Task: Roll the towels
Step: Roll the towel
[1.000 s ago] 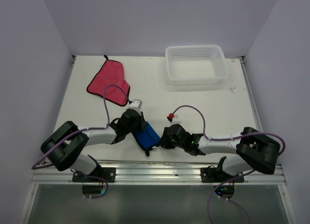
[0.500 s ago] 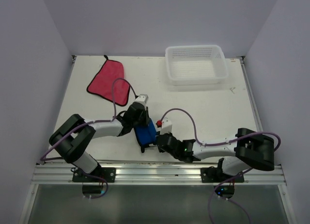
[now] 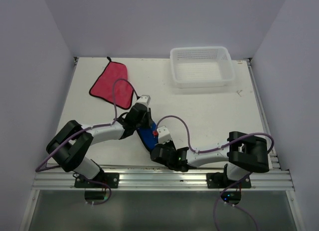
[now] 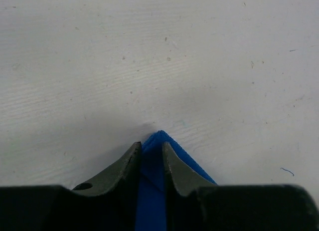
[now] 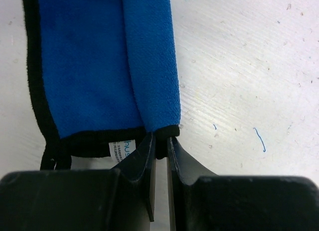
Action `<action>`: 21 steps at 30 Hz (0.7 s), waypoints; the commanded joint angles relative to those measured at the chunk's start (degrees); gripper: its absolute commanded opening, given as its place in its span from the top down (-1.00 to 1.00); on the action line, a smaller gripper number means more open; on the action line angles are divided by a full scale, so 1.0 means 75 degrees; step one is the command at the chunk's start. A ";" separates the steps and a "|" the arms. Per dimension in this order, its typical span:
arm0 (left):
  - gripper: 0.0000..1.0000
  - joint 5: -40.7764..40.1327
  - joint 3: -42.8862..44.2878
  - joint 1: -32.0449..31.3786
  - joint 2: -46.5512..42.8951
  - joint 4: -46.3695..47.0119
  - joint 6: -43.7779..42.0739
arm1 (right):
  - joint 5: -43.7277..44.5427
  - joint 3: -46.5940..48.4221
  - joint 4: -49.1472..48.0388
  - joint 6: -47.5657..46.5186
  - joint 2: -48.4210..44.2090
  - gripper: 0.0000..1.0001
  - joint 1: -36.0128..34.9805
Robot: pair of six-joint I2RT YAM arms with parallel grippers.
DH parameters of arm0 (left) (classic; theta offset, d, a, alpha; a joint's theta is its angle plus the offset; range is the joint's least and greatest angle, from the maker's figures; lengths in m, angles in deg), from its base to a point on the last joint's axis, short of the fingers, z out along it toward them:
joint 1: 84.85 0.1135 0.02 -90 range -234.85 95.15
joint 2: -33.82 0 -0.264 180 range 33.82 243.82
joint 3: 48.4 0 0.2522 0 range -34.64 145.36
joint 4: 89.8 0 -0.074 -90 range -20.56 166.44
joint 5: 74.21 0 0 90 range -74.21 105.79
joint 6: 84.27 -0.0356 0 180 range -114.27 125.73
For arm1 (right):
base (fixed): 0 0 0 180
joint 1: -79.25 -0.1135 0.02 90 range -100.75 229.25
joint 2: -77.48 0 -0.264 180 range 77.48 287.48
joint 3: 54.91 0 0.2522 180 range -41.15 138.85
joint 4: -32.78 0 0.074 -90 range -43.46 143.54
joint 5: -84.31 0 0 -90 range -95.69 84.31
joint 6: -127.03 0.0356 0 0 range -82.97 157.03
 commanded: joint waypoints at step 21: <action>0.60 0.0787 -0.1397 0.0126 -0.2557 -0.1325 0.1072 | 0.1130 0.0686 0.0978 0.0497 0.0658 1.00 -0.0301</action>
